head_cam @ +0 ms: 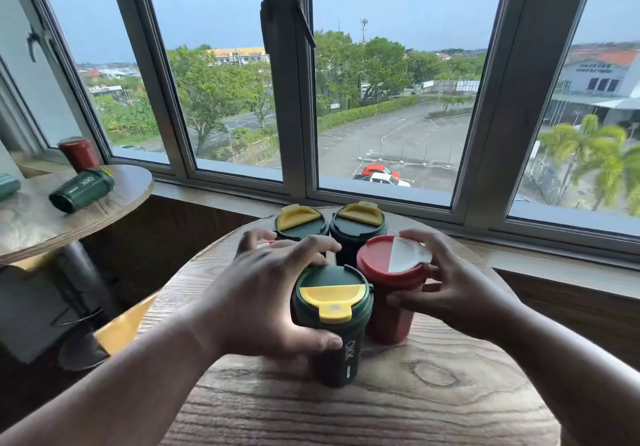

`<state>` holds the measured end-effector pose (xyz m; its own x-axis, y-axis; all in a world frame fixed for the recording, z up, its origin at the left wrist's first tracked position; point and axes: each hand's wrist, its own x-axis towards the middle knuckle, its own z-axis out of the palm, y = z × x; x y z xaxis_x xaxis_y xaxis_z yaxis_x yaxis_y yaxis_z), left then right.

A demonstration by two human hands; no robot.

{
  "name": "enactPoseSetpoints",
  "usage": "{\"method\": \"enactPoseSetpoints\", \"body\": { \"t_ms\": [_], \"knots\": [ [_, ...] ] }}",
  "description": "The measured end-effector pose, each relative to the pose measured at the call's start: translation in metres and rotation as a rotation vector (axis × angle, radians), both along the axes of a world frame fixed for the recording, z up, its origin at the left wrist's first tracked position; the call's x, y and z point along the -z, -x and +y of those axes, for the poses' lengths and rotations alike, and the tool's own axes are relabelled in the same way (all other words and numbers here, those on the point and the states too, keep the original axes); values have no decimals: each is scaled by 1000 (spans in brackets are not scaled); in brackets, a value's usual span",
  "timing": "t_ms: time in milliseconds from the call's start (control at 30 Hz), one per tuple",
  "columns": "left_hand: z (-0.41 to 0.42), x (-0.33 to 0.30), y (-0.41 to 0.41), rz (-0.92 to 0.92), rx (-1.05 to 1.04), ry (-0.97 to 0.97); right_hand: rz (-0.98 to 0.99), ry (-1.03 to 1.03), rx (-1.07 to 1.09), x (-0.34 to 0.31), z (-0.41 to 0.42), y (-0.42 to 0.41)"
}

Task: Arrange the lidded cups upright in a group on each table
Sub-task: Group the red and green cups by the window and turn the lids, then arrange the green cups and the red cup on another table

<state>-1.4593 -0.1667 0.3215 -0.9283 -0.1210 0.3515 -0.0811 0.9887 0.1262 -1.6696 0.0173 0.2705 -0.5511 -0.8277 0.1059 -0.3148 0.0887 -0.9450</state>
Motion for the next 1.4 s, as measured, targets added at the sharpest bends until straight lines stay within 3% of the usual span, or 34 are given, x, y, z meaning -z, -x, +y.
{"method": "enactPoseSetpoints", "body": {
  "t_ms": [300,467,767,1033,1400],
  "knots": [
    [3,0,0,-18,-29,1,0,-3,-11,-1,0,1],
    [4,-3,-5,-28,-33,-43,232,-103,29,-10,5,0],
    [-13,-1,-21,159,-109,-265,487,-69,185,-43,-8,-14],
    [-46,-25,-57,248,-178,-321,775,-53,172,-82,-55,-67],
    [-163,-41,-183,179,-212,-285,837,-101,163,-99,-177,-207]
  ]
}}
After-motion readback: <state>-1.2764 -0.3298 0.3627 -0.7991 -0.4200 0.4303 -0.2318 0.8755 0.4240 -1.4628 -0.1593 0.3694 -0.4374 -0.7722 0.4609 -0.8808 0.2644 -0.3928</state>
